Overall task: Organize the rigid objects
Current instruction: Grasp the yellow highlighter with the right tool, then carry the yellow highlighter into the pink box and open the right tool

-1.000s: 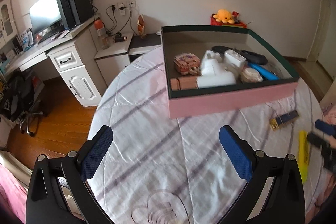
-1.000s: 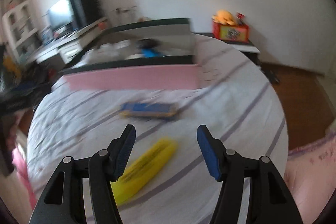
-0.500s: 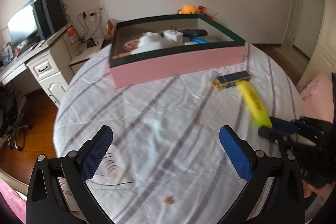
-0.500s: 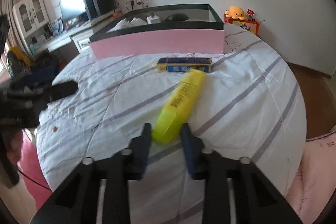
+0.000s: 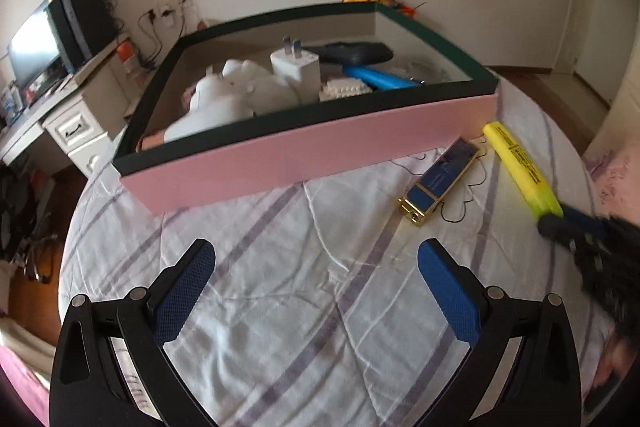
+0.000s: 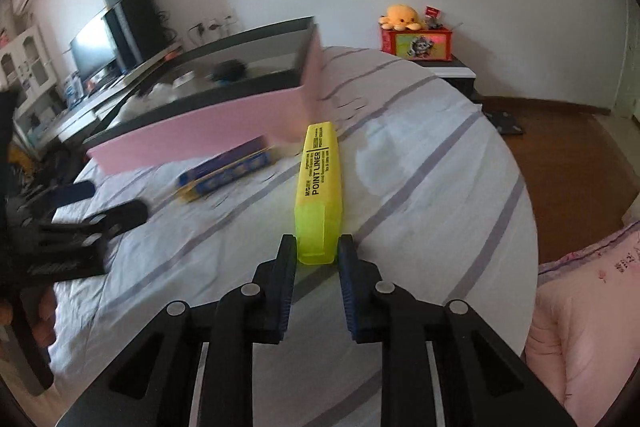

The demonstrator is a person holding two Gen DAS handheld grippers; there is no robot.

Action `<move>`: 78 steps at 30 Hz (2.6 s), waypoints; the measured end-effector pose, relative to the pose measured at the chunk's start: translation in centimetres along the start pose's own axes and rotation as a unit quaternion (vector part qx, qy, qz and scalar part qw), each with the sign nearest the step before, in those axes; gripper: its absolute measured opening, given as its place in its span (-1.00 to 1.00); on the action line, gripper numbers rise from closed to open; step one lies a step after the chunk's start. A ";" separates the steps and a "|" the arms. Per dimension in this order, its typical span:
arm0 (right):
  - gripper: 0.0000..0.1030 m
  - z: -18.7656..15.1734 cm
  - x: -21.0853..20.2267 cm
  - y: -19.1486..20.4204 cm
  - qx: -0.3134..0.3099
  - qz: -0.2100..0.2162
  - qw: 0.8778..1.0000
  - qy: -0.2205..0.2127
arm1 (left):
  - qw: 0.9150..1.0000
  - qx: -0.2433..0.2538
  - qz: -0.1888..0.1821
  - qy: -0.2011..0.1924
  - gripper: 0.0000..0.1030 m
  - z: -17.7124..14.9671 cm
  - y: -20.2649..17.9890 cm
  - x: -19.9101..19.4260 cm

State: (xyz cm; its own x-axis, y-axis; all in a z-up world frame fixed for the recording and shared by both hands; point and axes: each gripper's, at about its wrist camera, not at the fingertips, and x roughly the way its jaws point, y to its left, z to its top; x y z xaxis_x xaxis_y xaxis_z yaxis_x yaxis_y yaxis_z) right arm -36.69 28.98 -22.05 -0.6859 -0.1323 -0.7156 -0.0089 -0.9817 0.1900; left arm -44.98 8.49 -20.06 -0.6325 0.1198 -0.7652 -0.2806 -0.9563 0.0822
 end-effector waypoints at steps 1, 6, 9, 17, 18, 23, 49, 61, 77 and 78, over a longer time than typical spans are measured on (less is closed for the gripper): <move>-0.57 0.3 0.1 -0.3 0.002 -0.004 1.000 -0.001 | 1.000 -0.001 0.004 -0.004 0.99 0.0 0.4 -0.3; -0.54 1.4 0.7 -2.1 0.017 -0.026 1.000 -0.002 | 0.998 -0.037 0.007 -0.046 0.99 0.7 4.4 -2.9; -0.54 1.7 1.0 -2.9 0.038 -0.018 0.999 -0.004 | 0.996 -0.057 0.032 -0.058 0.99 1.5 7.2 -3.3; -0.12 2.2 1.8 -1.8 0.023 -0.024 0.999 -0.005 | 0.990 -0.133 0.043 -0.028 0.86 3.6 13.5 0.3; -0.11 2.1 1.8 -1.6 0.019 -0.029 0.999 -0.005 | 0.989 -0.141 0.034 -0.033 0.81 3.8 13.8 0.5; -0.11 2.3 1.5 -2.0 0.023 -0.030 0.999 -0.009 | 0.991 -0.127 0.022 -0.019 0.27 4.5 14.0 2.5; -0.34 4.8 3.9 -0.8 -0.055 -0.065 0.996 0.026 | 0.998 -0.029 0.047 0.000 -0.86 6.5 12.6 4.0; -0.47 5.0 2.4 -0.8 -0.063 -0.060 0.996 0.015 | 0.999 -0.028 0.046 -0.001 -0.86 6.5 12.5 4.0; -0.47 7.0 -1.1 -0.4 -0.065 -0.042 0.997 -0.025 | 0.999 -0.024 0.044 -0.002 -0.86 6.5 12.5 4.0; -0.47 7.1 -1.4 -0.3 -0.065 -0.042 0.997 -0.030 | 0.999 -0.023 0.044 -0.003 -0.86 6.5 12.5 4.0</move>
State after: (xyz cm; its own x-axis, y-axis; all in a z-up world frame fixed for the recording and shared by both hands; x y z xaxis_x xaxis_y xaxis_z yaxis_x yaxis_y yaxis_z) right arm -40.91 30.44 -16.32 -0.7288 -0.0449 -0.6833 0.0239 -0.9989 0.0401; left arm -55.73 -1.22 -17.91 -0.6569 0.0365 -0.7531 -0.1901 -0.9746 0.1186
